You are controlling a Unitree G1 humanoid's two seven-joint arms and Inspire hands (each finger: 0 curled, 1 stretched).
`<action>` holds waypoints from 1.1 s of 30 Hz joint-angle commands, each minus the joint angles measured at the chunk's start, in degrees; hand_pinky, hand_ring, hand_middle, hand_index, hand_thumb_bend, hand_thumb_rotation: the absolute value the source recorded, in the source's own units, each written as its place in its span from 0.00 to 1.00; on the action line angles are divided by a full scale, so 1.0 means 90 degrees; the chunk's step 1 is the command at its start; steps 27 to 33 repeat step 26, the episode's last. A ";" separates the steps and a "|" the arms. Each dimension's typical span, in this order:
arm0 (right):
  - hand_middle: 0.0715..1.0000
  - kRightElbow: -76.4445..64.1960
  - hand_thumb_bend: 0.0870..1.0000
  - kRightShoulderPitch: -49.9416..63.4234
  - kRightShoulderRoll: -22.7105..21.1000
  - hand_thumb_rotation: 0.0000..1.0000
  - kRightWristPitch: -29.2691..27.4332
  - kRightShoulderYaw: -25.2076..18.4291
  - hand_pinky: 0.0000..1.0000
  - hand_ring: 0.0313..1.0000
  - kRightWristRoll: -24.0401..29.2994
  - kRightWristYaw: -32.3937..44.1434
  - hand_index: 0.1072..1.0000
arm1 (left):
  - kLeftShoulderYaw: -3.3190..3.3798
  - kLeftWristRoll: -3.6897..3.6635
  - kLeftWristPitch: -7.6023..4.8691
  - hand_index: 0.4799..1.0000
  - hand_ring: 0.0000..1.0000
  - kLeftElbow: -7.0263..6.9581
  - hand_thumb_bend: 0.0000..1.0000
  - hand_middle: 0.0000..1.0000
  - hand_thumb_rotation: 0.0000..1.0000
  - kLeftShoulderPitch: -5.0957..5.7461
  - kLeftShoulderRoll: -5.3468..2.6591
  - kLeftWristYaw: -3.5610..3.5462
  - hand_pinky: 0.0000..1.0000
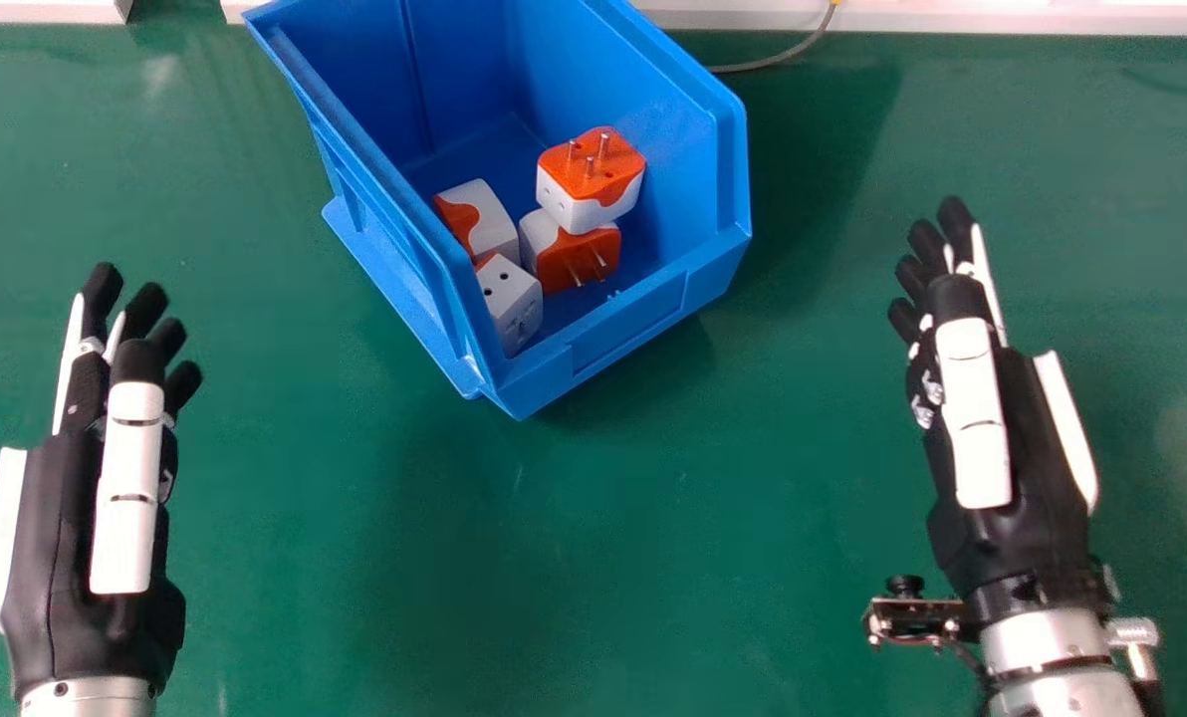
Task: Pick all objects and put in blue box
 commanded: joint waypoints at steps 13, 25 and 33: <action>1.00 0.0047 0.28 -0.0004 -0.0034 1.00 -0.0348 -0.0122 1.00 1.00 -0.0270 -0.0190 1.00 | -0.0112 0.0278 -0.0167 0.80 0.88 0.0031 0.37 0.89 0.94 -0.0049 0.0062 0.0074 0.80; 1.00 0.0104 0.29 -0.0031 0.0045 1.00 -0.0370 -0.0107 1.00 1.00 -0.0403 -0.0403 1.00 | -0.0297 0.0475 -0.0070 0.74 0.85 -0.0142 0.34 0.86 0.89 0.0099 -0.0023 0.0295 0.76; 1.00 0.0104 0.29 -0.0028 0.0055 1.00 -0.0370 -0.0104 1.00 1.00 -0.0405 -0.0410 1.00 | -0.0306 0.0481 -0.0056 0.74 0.85 -0.0160 0.34 0.86 0.89 0.0113 -0.0020 0.0302 0.76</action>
